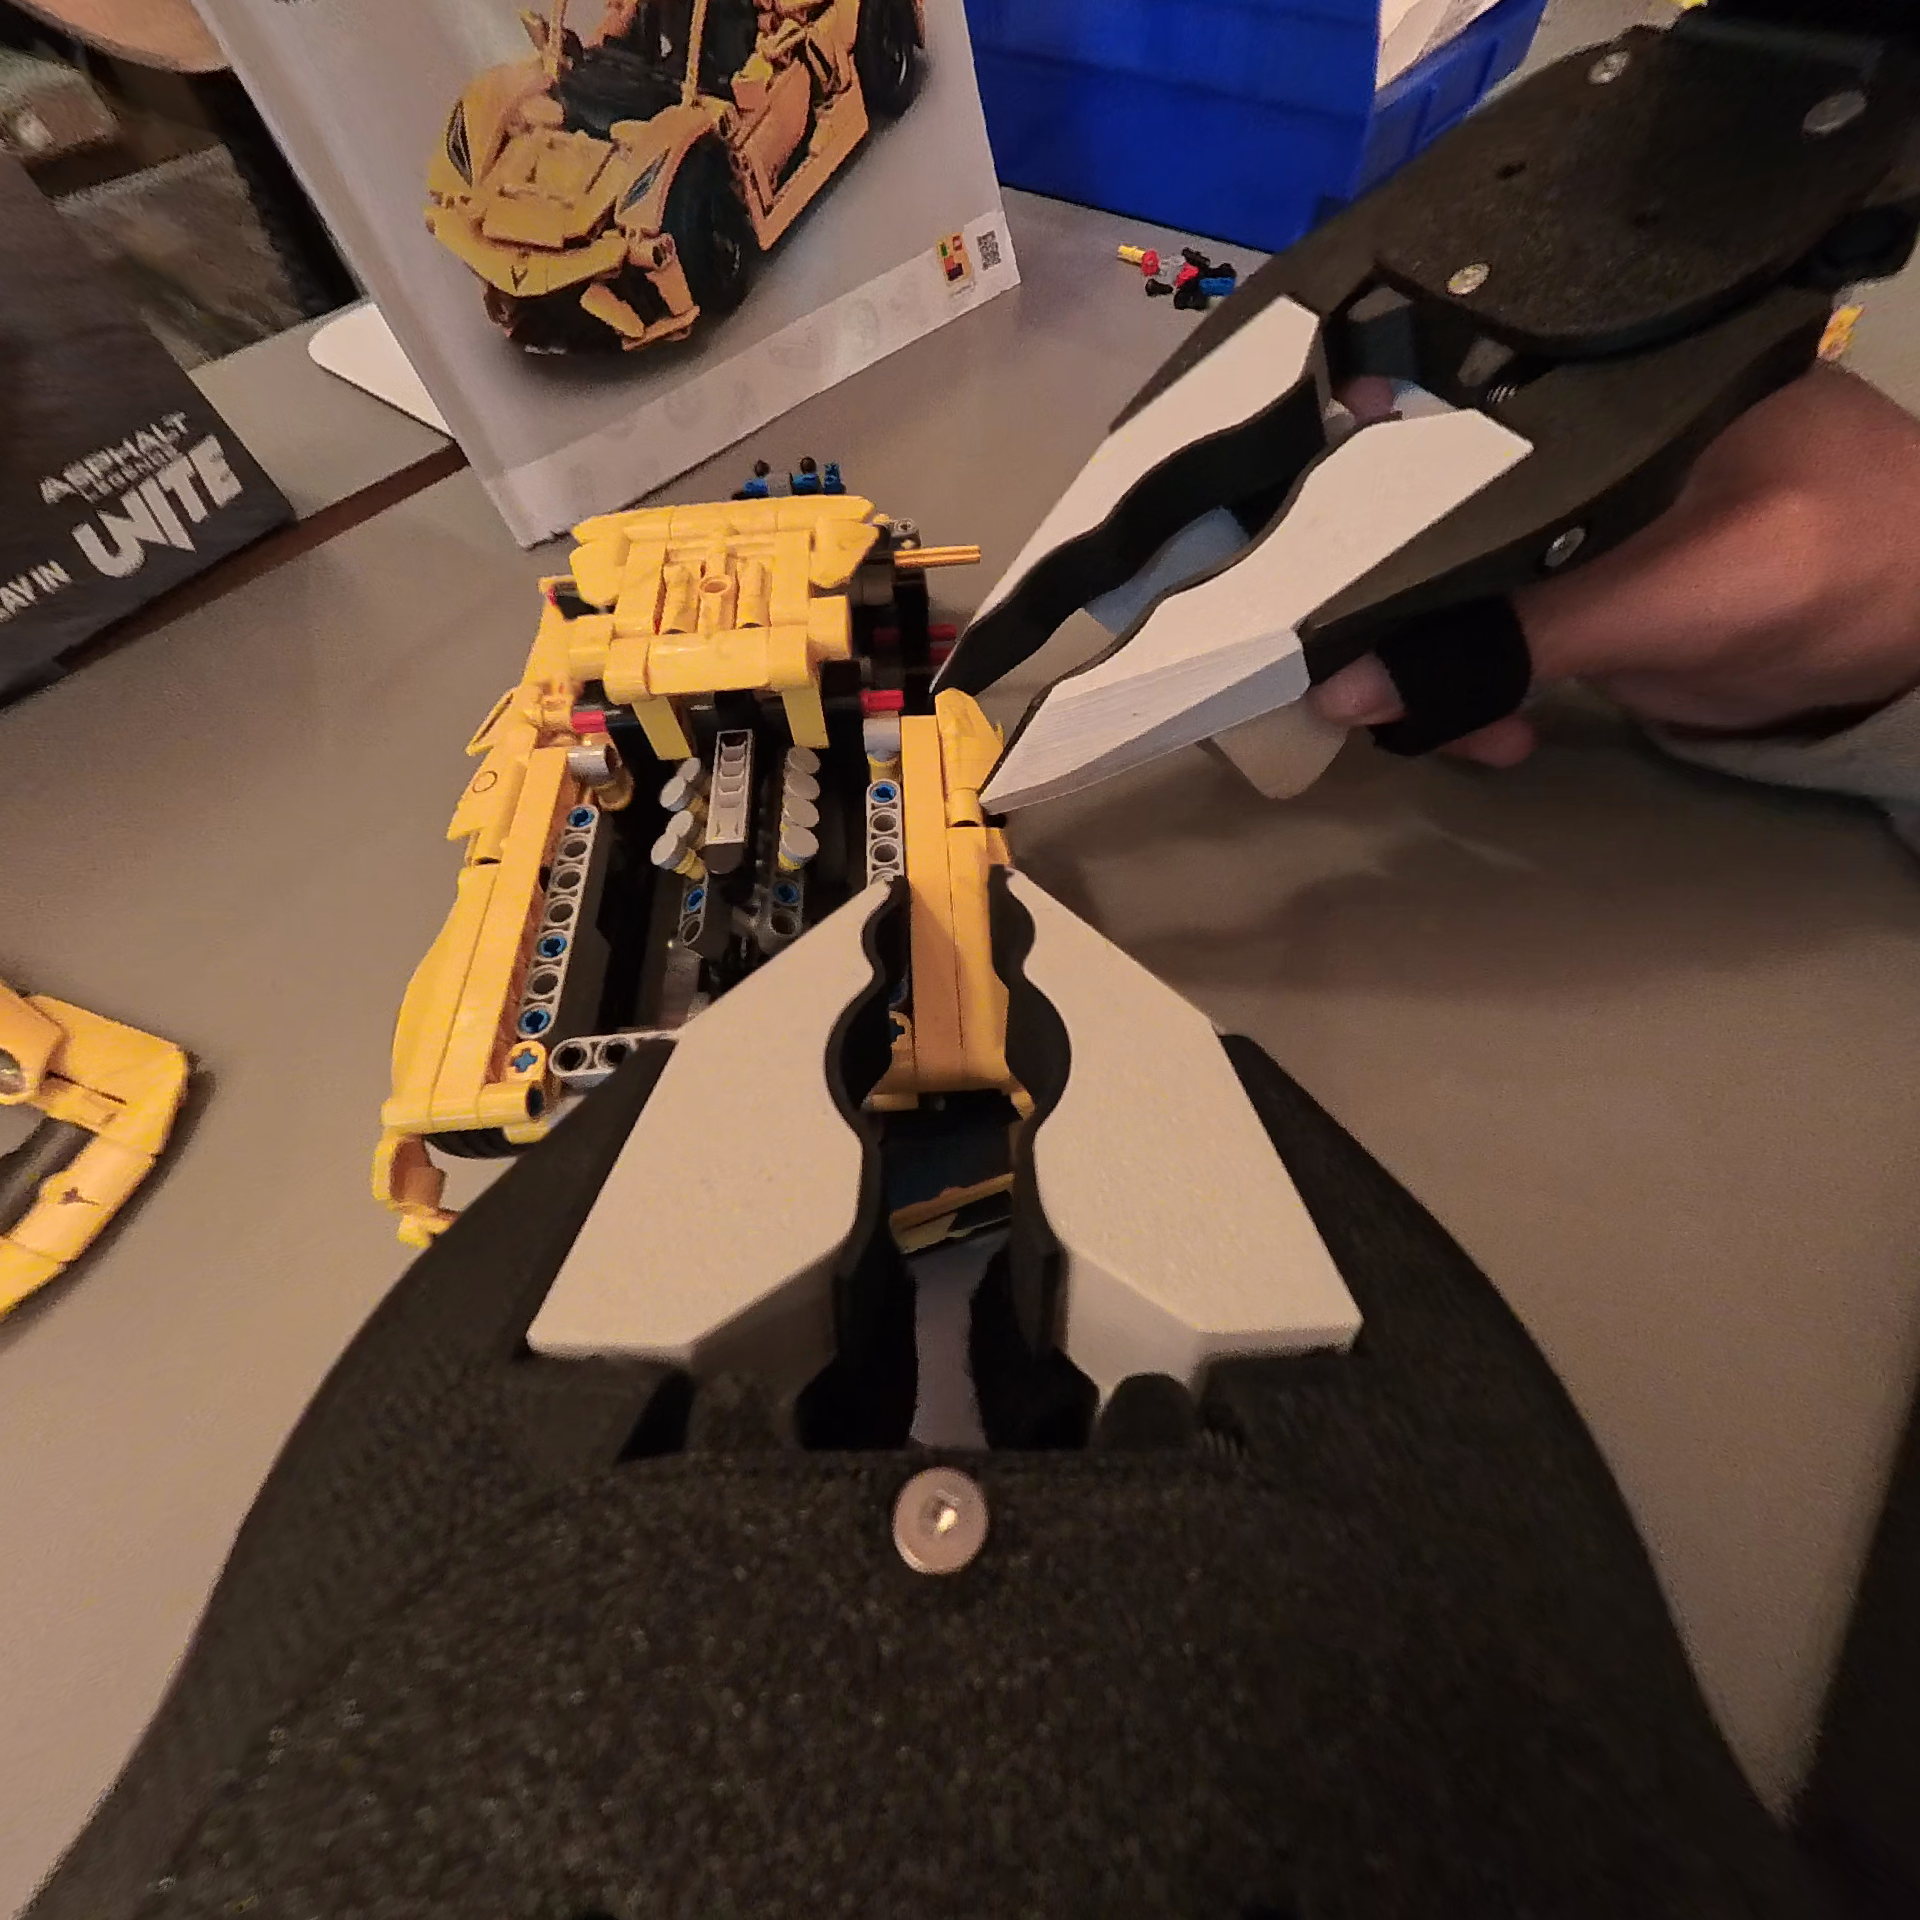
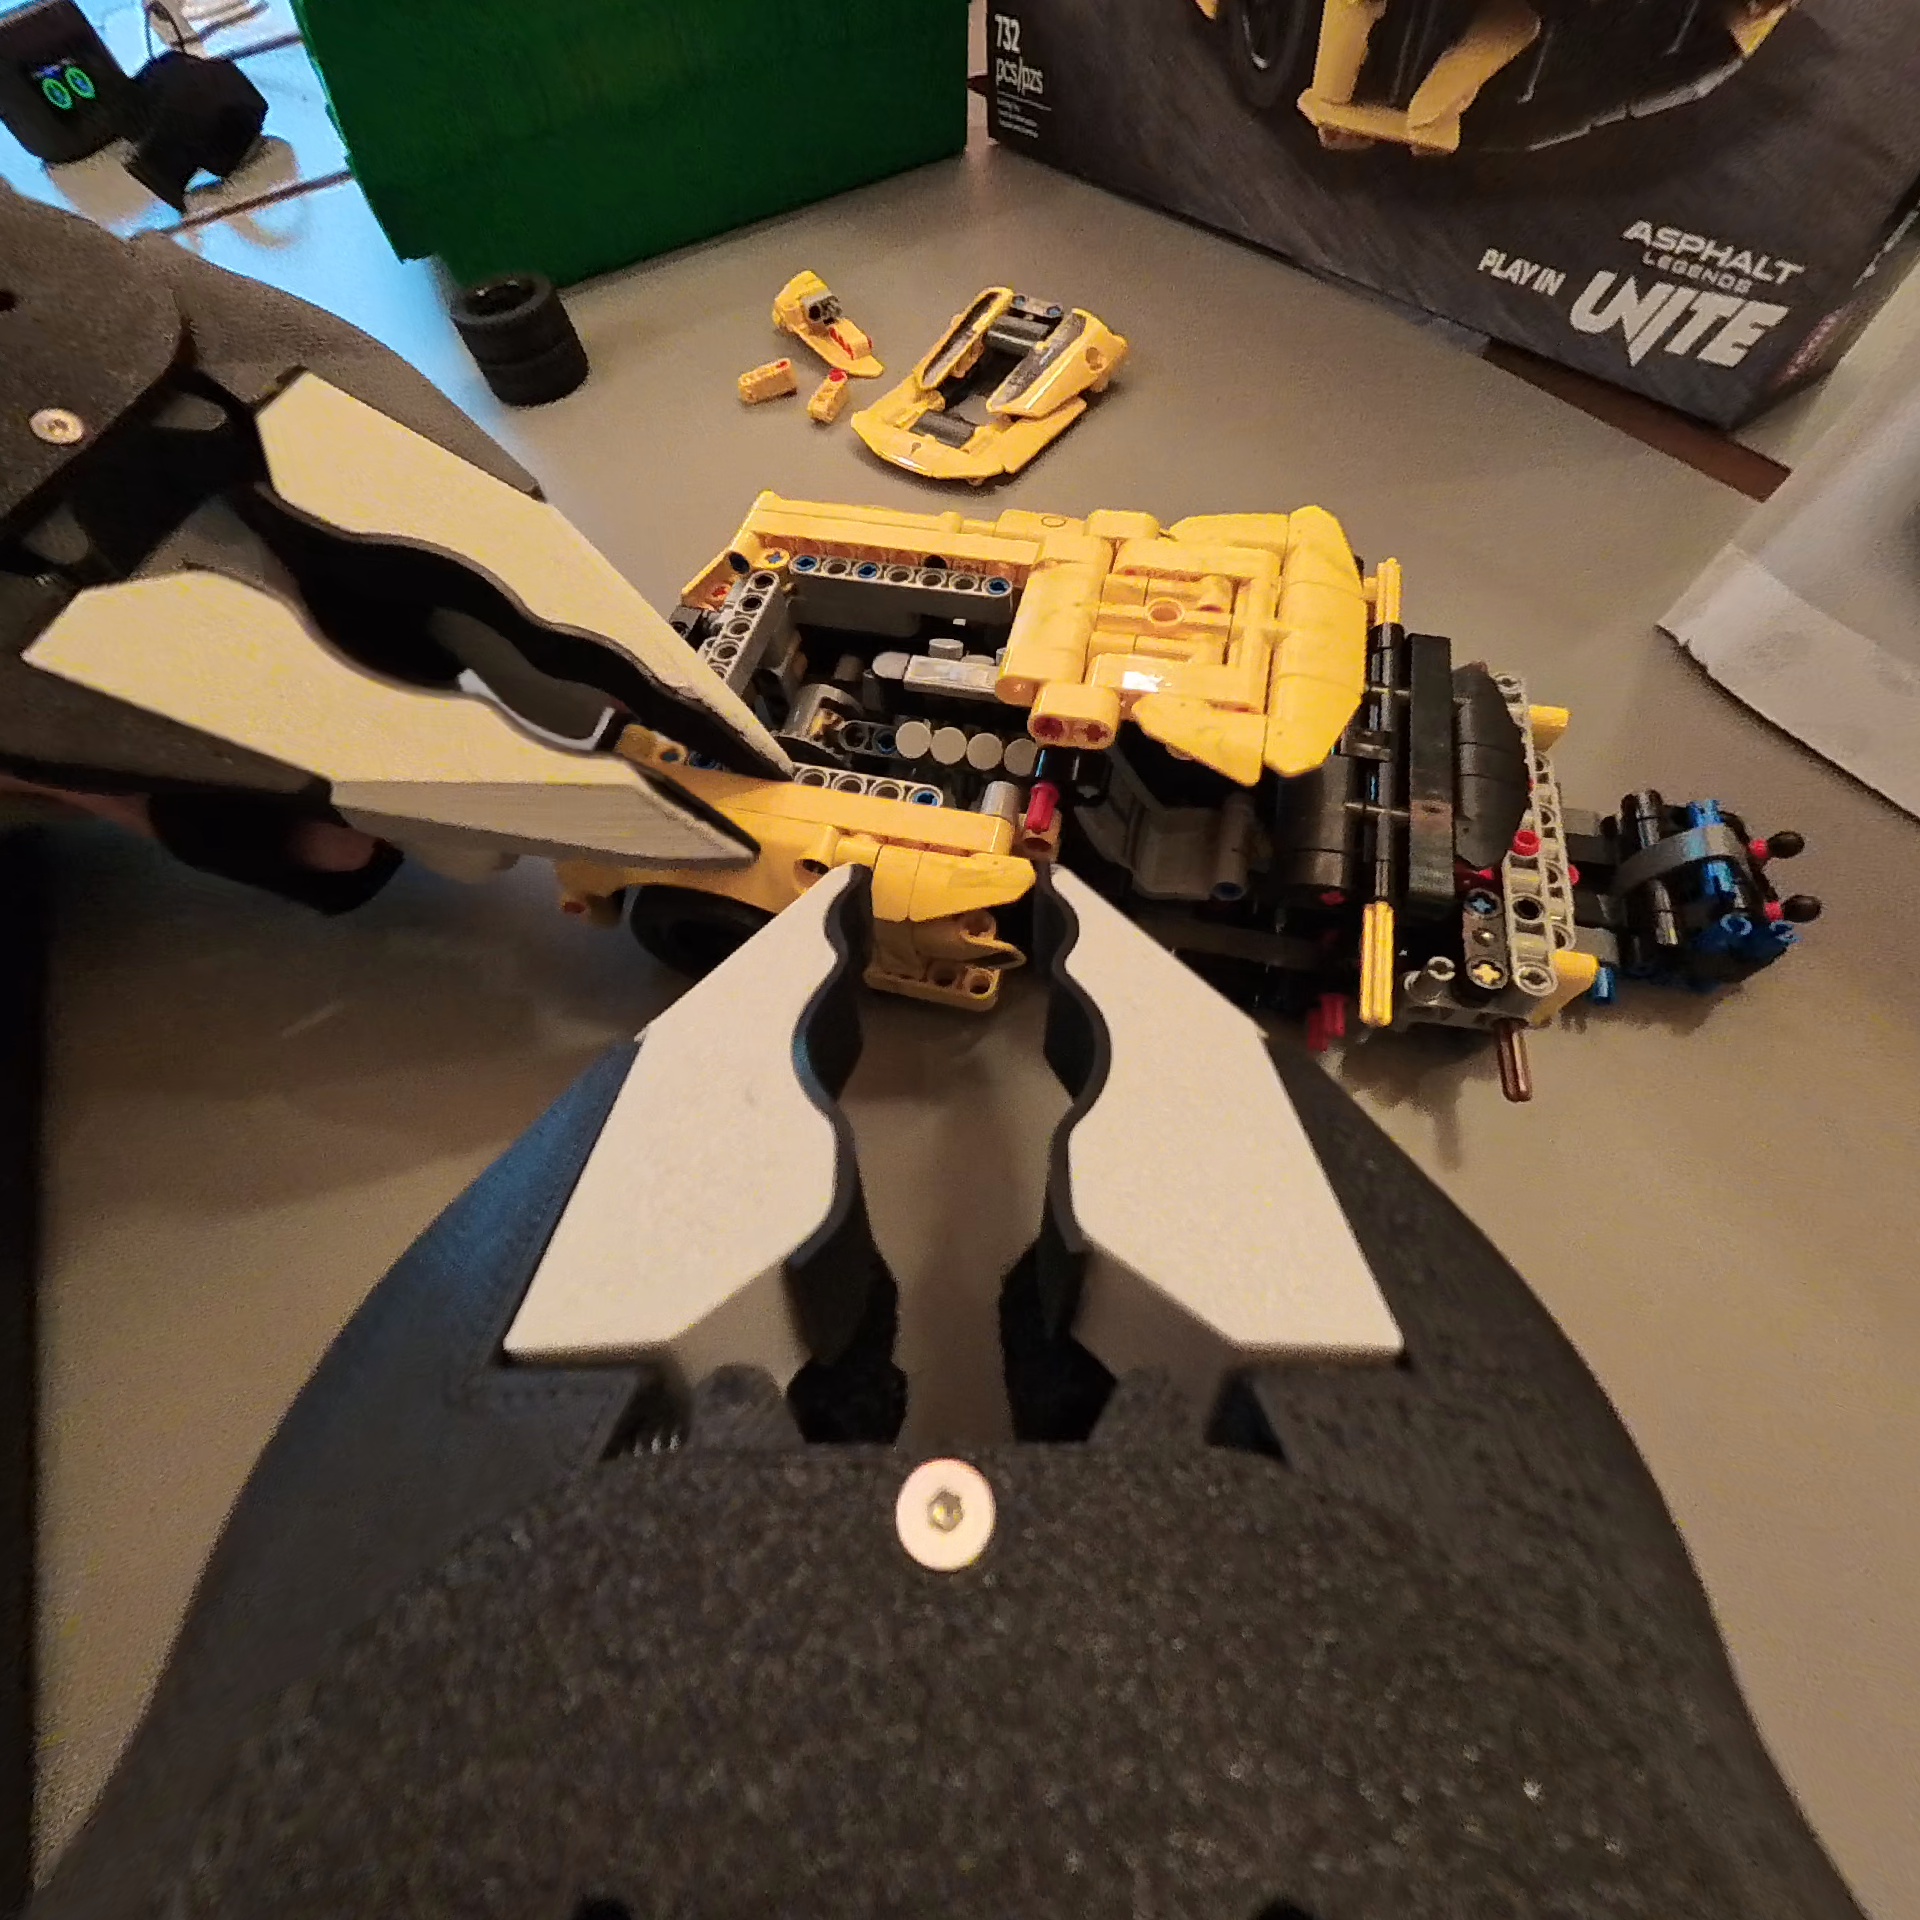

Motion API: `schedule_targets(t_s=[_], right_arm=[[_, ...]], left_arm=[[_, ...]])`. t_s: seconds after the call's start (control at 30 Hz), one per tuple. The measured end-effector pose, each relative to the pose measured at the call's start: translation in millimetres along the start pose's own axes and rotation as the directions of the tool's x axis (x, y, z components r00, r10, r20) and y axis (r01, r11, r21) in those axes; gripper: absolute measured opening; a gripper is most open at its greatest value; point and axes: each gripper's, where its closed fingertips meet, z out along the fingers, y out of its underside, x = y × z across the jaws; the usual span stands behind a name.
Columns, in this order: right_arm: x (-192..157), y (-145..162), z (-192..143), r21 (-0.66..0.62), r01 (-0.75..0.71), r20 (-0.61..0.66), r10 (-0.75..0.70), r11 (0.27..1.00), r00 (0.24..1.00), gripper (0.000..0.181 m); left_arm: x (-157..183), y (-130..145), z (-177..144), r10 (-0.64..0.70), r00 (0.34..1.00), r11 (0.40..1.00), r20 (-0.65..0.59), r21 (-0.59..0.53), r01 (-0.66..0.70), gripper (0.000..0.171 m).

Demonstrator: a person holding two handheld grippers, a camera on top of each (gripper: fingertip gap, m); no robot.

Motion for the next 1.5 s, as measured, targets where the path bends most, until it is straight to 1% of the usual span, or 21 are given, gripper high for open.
schedule_targets(t_s=[0.03, 0.1, 0.13, 0.2, 0.27, 0.3, 0.33, 0.43, 0.47, 0.67, 0.8, 0.83, 0.9, 0.93, 1.03, 1.13, 1.2, 1.23, 1.33, 1.4, 1.5], right_arm=[[0, -1, 0, 0.004, 0.003, 0.001, -0.003, 1.0, 1.0, 0.029], [-2, -2, -1, 0.008, 0.02, 0.01, -0.02, 1.0, 1.0, 0.034], [-4, -1, 0, 0.008, 0.024, 0.014, -0.024, 1.0, 1.0, 0.038], [-6, 1, 4, -0.002, 0.028, 0.014, -0.028, 1.0, 1.0, 0.04], [-4, 0, 5, -0.007, 0.029, 0.021, -0.028, 1.0, 0.999, 0.038], [-4, 0, 5, -0.009, 0.026, 0.027, -0.026, 1.0, 0.999, 0.038], [-2, 0, 4, -0.014, 0.03, 0.026, -0.029, 0.999, 0.999, 0.037], [0, 1, 2, -0.023, 0.014, 0.008, -0.014, 1.0, 1.0, 0.035], [2, 2, -1, -0.027, -0.004, -0.002, 0.004, 1.0, 1.0, 0.029], [1, 7, -7, -0.046, -0.022, -0.069, 0.019, 0.999, 0.997, 0.029], [-1, 6, -9, -0.02, -0.155, 0.03, 0.155, 0.988, 0.987, 0.028], [-1, 4, -9, -0.01, -0.207, 0.073, 0.207, 0.978, 0.976, 0.028], [-10, -1, -11, 0.006, -0.302, 0.201, 0.295, 0.953, 0.934, 0.043], [-11, -3, -12, 0.006, -0.367, 0.249, 0.354, 0.93, 0.901, 0.044], [-8, -6, -13, -0.038, -0.561, 0.374, 0.532, 0.827, 0.76, 0.032], [0, 3, -10, -0.135, -0.69, 0.415, 0.673, 0.711, 0.612, 0.006], [1, 3, -11, -0.189, -0.746, 0.446, 0.733, 0.638, 0.514, 0.005], [2, 3, -11, -0.203, -0.762, 0.442, 0.752, 0.615, 0.489, 0.004], [1, 5, -13, -0.199, -0.746, 0.429, 0.741, 0.636, 0.517, 0.004], [0, 7, -17, -0.216, -0.747, 0.439, 0.746, 0.629, 0.501, 0.003], [-3, 10, -20, -0.234, -0.728, 0.44, 0.738, 0.645, 0.512, 0.003]], left_arm=[[-1, 0, -1, 0.025, 0.999, 1.0, 0.022, 0.004, -0.025, 0.016], [-8, 2, -2, 0.035, 0.997, 0.999, 0.073, -0.001, -0.035, 0.039], [-10, 3, -2, 0.01, 0.998, 1.0, 0.066, -0.005, -0.009, 0.046], [-7, 6, -1, -0.056, 0.998, 0.998, 0.011, -0.018, 0.056, 0.046], [-5, 7, 0, -0.056, 0.998, 0.998, -0.008, -0.029, 0.055, 0.044], [-2, 7, 0, -0.057, 0.998, 0.998, -0.025, -0.03, 0.056, 0.034], [-1, 6, 1, -0.06, 0.998, 0.998, -0.028, -0.031, 0.059, 0.03], [-3, 7, 5, -0.062, 0.998, 0.997, 0.005, -0.049, 0.062, 0.03], [-3, 7, 6, -0.051, 0.999, 0.997, 0.019, -0.054, 0.052, 0.031], [-2, 8, 8, -0.065, 0.997, 0.996, 0.036, -0.066, 0.067, 0.033], [-1, 7, 7, -0.052, 0.999, 0.997, 0.016, -0.062, 0.052, 0.033], [-1, 7, 7, -0.02, 1.0, 0.998, 0.009, -0.058, 0.021, 0.033], [-1, 7, 5, 0.007, 1.0, 0.999, 0.002, -0.048, -0.006, 0.032], [-1, 7, 4, 0.007, 1.0, 0.999, -0.003, -0.042, -0.007, 0.031], [-1, 8, 3, 0.022, 1.0, 0.999, -0.013, -0.028, -0.022, 0.031], [-1, 7, 3, 0.03, 0.999, 0.999, -0.012, -0.023, -0.031, 0.031], [-1, 7, 4, 0.029, 1.0, 0.999, -0.006, -0.021, -0.029, 0.032], [-1, 7, 5, 0.026, 1.0, 0.999, 0.001, -0.022, -0.026, 0.032], [-1, 7, 7, 0.018, 1.0, 0.999, 0.01, -0.03, -0.018, 0.032], [-1, 7, 8, 0.007, 1.0, 0.999, 0.014, -0.033, -0.007, 0.034], [0, 8, 10, 0.011, 1.0, 0.999, 0.027, -0.046, -0.009, 0.035]])
